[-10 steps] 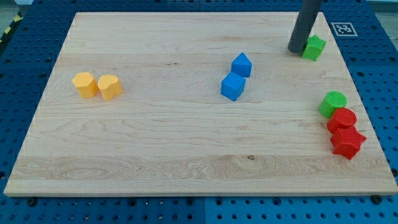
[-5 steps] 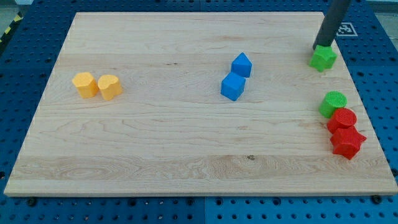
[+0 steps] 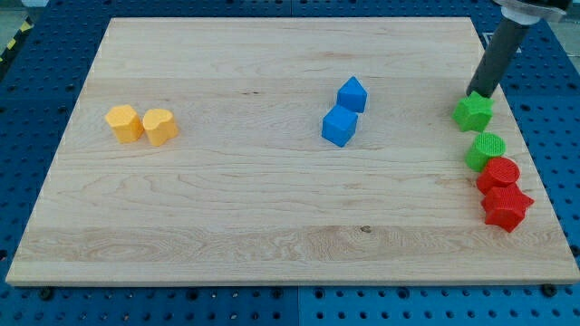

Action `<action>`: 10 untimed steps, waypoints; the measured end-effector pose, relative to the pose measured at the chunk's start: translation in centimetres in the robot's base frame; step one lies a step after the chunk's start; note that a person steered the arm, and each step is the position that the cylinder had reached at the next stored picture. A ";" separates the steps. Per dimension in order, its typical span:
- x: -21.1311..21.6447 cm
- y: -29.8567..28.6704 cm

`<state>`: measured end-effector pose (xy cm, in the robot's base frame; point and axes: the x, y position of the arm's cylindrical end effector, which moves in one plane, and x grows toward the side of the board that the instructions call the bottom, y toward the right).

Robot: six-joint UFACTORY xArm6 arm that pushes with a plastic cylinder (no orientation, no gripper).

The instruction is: Bring the green star into the green circle

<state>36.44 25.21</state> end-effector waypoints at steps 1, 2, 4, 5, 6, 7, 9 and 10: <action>-0.2 -2.7; 1.3 -3.5; 3.2 -4.3; -0.1 -4.1; -0.2 -0.6; 2.7 0.0; 5.2 -2.2; 2.2 -4.2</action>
<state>38.68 21.03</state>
